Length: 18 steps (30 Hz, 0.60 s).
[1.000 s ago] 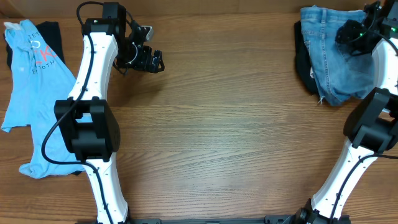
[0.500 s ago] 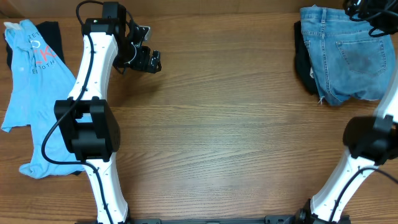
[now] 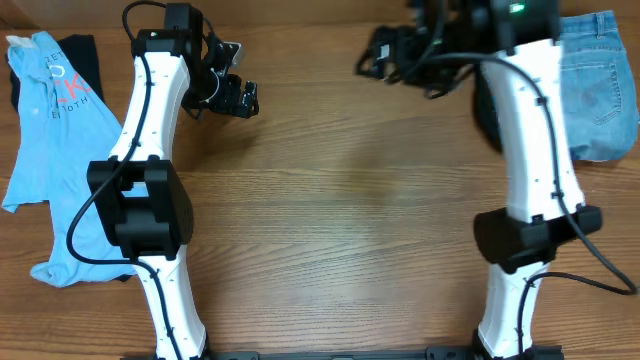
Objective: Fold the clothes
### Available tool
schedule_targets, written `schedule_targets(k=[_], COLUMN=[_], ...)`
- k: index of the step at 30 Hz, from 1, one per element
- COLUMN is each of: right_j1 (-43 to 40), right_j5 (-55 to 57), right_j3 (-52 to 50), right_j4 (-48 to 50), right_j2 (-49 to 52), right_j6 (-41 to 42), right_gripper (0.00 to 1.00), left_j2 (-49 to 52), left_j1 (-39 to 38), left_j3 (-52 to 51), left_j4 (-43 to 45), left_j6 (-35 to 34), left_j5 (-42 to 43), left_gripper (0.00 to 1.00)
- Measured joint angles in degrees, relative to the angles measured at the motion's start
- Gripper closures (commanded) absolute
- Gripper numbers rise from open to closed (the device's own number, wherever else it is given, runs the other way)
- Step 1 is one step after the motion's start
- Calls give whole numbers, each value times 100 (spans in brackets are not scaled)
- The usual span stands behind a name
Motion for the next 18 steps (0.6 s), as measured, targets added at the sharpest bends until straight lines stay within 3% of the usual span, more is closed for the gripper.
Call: schedule_targets(k=[6,13,16,18], right_j1=[1001,988,1029,1128], right_j5=[-192,-212,271,1016], right_j3=[0,0,-4,-44], right_j4=[2,0,234,938], right_j2=[-2,-2,-2,-24], right_j6=[146,-90,-431,-564], right_gripper=[0,0,0,0], left_j2=[0,0,0,0], left_j1=[0,0,0,0], left_j3=[0,0,0,0], left_j4=[0,0,0,0], left_j6=[0,0,2,2], left_j5=[0,0,0,0], left_gripper=[0,0,0,0])
